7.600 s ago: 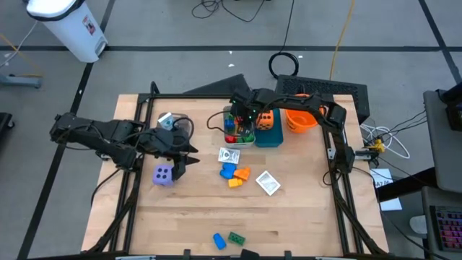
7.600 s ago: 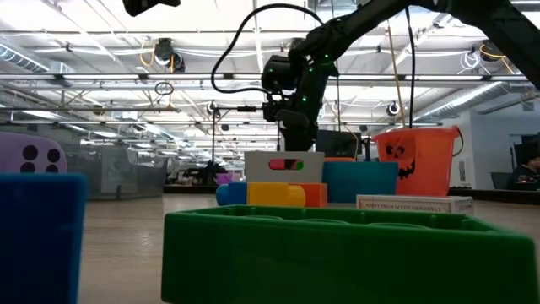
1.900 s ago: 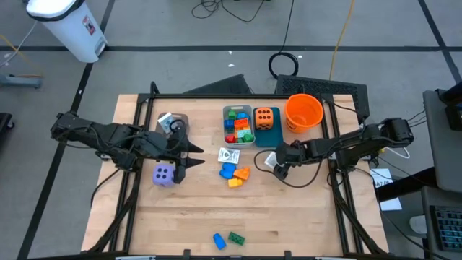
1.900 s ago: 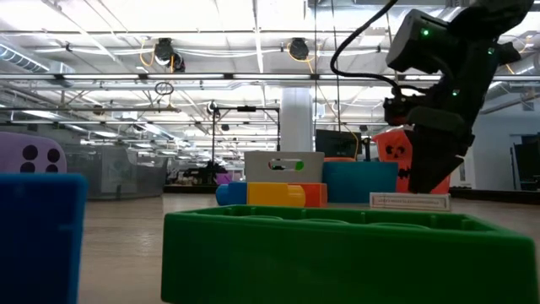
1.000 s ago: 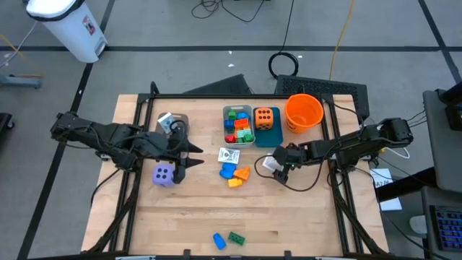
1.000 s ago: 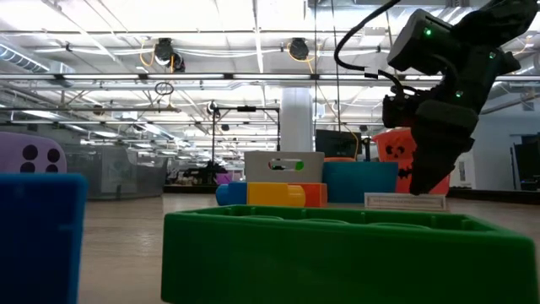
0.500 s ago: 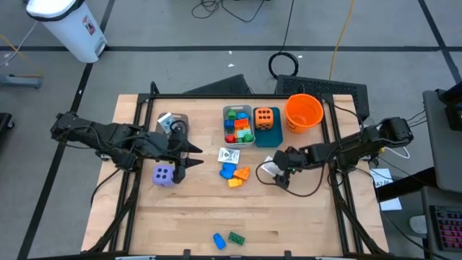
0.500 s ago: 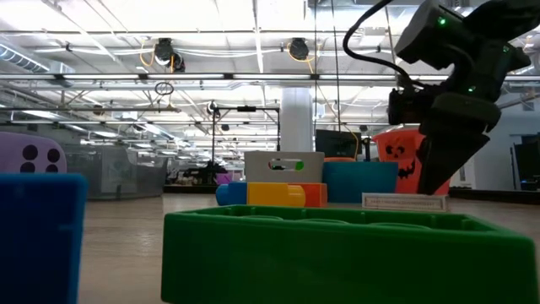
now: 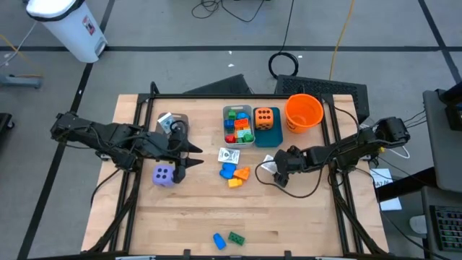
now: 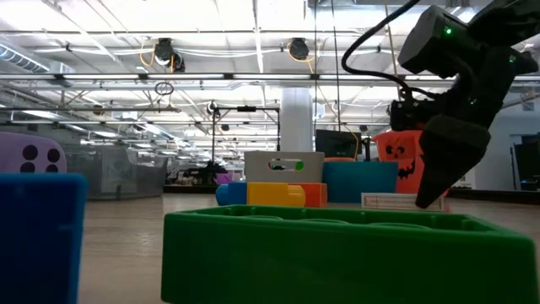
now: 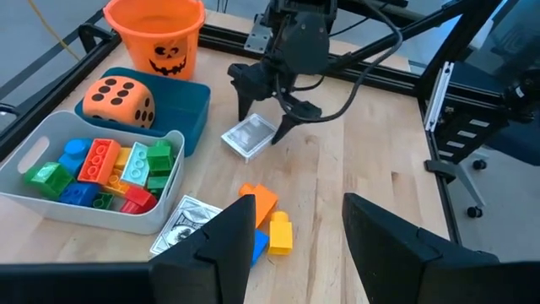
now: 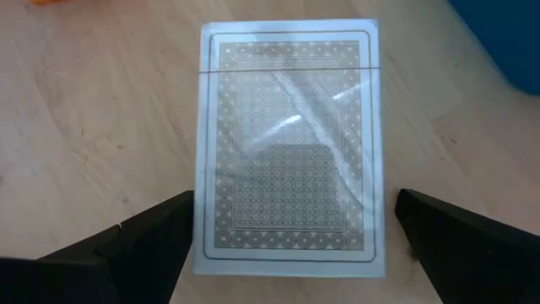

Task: Pick & Place Toys
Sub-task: Put the brown deck of cards into the black bin

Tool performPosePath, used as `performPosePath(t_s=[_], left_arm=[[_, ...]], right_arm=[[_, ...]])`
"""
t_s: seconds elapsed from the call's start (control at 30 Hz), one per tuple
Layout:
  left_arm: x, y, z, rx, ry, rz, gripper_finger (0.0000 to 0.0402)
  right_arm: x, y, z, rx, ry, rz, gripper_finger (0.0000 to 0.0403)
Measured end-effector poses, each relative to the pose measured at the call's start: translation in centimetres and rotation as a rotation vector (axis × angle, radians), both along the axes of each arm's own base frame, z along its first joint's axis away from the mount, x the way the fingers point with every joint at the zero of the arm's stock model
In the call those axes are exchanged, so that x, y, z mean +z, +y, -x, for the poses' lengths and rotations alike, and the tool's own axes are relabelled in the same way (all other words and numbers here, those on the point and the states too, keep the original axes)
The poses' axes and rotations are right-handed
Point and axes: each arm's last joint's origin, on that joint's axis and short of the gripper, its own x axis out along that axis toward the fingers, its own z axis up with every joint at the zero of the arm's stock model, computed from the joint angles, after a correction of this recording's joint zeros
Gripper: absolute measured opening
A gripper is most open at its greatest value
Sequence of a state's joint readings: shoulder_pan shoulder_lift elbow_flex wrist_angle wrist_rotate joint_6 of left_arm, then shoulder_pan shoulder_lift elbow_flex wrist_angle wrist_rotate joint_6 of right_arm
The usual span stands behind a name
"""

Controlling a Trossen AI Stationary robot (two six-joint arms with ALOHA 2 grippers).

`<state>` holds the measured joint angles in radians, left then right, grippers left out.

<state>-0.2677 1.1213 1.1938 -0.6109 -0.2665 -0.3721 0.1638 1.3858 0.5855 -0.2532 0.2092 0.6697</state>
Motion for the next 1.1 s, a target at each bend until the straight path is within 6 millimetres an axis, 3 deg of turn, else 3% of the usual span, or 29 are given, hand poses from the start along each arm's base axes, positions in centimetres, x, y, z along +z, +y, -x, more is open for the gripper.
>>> performPosePath(t_s=[0.27, 0.57, 0.73, 0.9, 1.1], left_arm=[[0.0, 0.5, -0.1, 0.014, 0.003, 0.013, 0.0186], [0.0, 0.8, -0.2, 0.012, 0.005, 0.027, 0.0186], [0.0, 0.9, -0.2, 0.018, 0.002, 0.036, 0.0186], [0.1, 0.8, -0.3, 0.025, -0.014, 0.054, 0.0186], [0.3, 1.7, -0.5, 0.089, -0.036, 0.101, 0.0186]], right_arm=[[0.0, -0.1, 0.1, 0.0, -0.005, 0.05, 0.0382], [0.0, -0.2, 0.1, -0.004, -0.006, 0.055, 0.0305], [0.4, -0.1, -0.7, -0.023, -0.104, 0.026, 0.0304], [2.5, 0.3, -2.9, 0.02, -0.296, 0.024, 0.0316], [7.0, 0.5, -5.8, 0.146, -0.448, 0.122, 0.0306]])
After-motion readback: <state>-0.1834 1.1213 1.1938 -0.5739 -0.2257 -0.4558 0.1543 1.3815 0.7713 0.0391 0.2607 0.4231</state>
